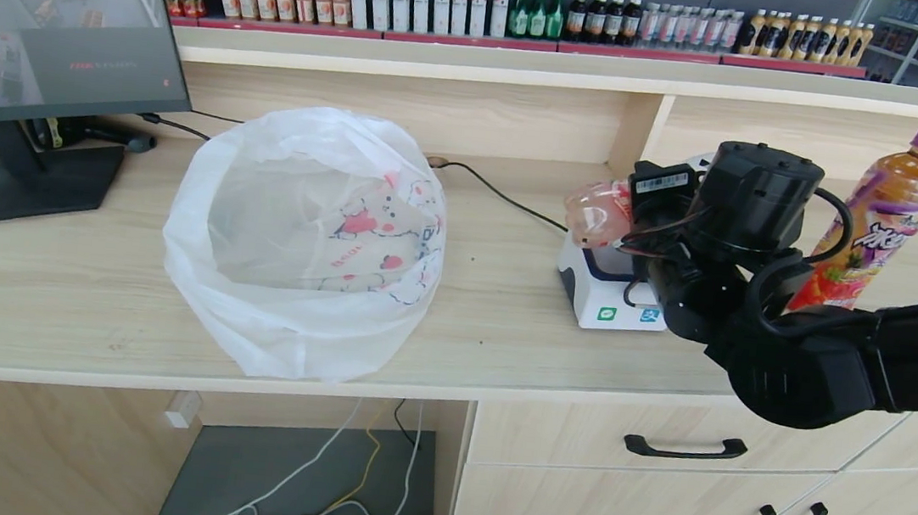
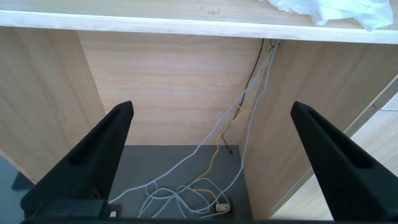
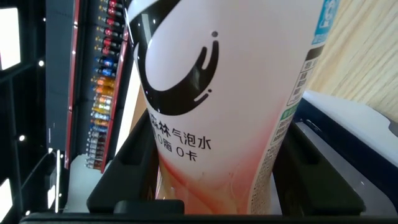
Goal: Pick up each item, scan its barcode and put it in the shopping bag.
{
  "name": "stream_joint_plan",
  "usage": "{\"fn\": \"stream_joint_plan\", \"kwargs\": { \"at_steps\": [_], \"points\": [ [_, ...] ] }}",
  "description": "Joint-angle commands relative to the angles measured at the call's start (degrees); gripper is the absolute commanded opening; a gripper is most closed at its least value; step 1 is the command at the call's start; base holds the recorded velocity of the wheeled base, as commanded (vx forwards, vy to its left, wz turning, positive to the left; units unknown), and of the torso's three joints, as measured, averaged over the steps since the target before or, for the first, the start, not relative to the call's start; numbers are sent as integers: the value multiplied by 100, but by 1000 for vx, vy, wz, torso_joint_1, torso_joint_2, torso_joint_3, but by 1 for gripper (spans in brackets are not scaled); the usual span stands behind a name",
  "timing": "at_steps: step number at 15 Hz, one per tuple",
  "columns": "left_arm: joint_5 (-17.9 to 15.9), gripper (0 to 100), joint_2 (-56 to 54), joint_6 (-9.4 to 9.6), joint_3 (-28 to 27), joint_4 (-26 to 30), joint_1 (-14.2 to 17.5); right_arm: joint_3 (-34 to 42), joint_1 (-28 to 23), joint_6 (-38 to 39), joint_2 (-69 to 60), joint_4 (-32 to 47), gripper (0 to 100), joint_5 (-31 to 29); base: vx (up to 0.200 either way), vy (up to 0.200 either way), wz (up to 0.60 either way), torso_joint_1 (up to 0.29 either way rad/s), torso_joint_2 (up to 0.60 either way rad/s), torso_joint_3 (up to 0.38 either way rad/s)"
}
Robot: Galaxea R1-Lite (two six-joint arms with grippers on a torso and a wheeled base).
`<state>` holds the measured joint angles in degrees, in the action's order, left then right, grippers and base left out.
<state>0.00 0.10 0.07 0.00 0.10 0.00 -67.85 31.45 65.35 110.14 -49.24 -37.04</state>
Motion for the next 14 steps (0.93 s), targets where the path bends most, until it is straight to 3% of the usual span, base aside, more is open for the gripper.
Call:
{"fn": "stream_joint_plan", "kwargs": {
  "at_steps": [1,8,11,14],
  "points": [
    [0,100,-1,1,0,-1,0,-17,1,-14,-81,2,0,3,0,0,0,0,0,0],
    [0,100,-1,-7,0,-1,0,-61,265,-489,-555,2,0,3,0,0,0,0,0,0],
    [0,100,-1,-16,0,-1,0,-70,309,-1209,-696,-33,0,65,0,0,0,0,0,0],
    [0,100,-1,-7,0,-1,0,-44,713,-2361,-1021,-191,0,153,0,0,0,0,0,0]
  ]
}}
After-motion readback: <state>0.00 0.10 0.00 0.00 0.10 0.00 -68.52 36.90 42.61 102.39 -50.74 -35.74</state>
